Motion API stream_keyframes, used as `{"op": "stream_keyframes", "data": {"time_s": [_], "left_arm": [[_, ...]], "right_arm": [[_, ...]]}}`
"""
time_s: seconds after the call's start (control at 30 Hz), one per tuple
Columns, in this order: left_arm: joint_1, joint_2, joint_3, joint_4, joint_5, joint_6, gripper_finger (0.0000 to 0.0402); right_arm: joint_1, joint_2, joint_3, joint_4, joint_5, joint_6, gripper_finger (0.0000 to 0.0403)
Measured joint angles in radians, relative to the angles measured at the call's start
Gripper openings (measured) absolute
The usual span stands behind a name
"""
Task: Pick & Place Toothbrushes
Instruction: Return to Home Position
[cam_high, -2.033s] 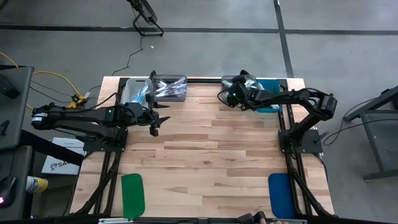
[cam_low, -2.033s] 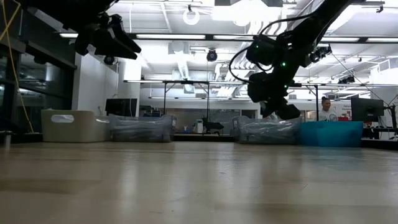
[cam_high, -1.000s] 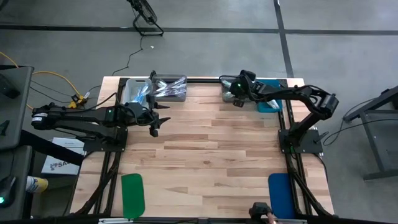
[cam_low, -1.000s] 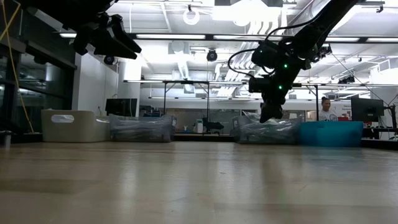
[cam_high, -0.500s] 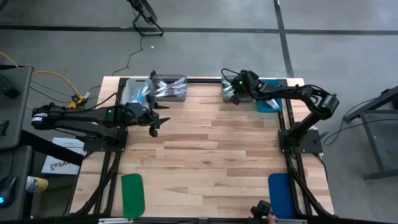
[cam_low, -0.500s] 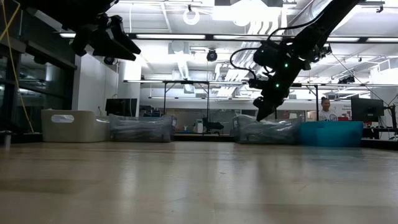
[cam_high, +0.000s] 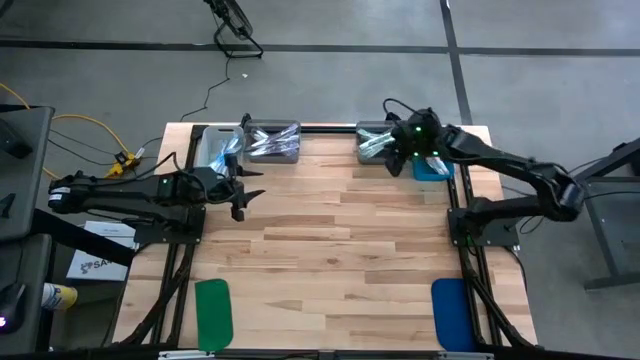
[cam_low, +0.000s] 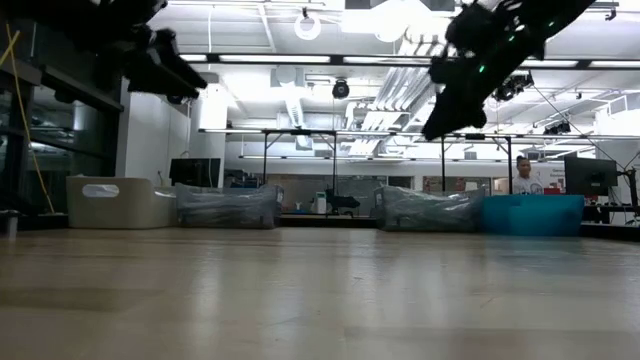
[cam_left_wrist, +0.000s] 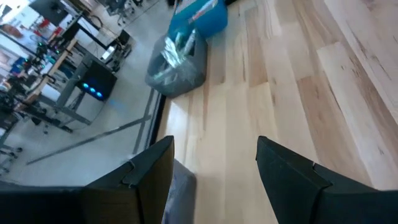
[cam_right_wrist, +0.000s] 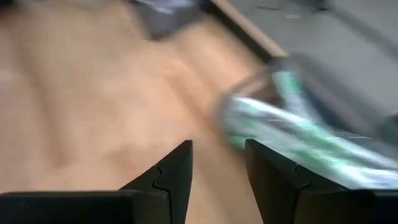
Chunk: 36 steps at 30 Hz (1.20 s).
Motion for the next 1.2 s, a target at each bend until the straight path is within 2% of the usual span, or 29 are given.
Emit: {"op": "stream_keyframes", "data": {"time_s": [0.13,0.23,0.33,0.5,0.67,0.87,1.1,1.2], "left_arm": [[0.000,-0.067,-0.096,0.015,-0.001,-0.063,0.0218],[0.000,-0.121,-0.184,0.075,0.014,-0.102,0.0218],[0.000,-0.183,-0.271,0.142,0.054,-0.123,0.0218],[0.000,-0.276,-0.374,0.271,0.175,-0.125,0.0218],[0.000,-0.327,-0.407,0.286,0.175,-0.130,0.0219],[0.000,-0.363,-0.411,0.292,0.127,-0.060,0.0219],[0.000,-0.432,-0.411,0.306,0.118,-0.022,0.0219],[0.000,-0.449,-0.411,0.305,0.118,-0.018,0.0219]], "right_arm": [[0.043,-0.082,-0.021,-0.007,-0.236,0.053,0.0139],[0.128,-0.144,-0.104,0.066,-0.308,0.082,0.0139],[0.256,-0.199,-0.242,0.262,-0.270,0.117,0.0139],[0.461,-0.270,-0.471,0.662,-0.103,0.260,0.0139],[0.601,-0.315,-0.638,0.897,0.013,0.335,0.0139],[0.631,-0.421,-0.737,0.919,0.046,0.361,0.0139],[0.620,-0.621,-0.808,0.907,-0.031,0.354,0.0139],[0.620,-0.687,-0.817,0.849,-0.028,0.342,0.0139]]}}
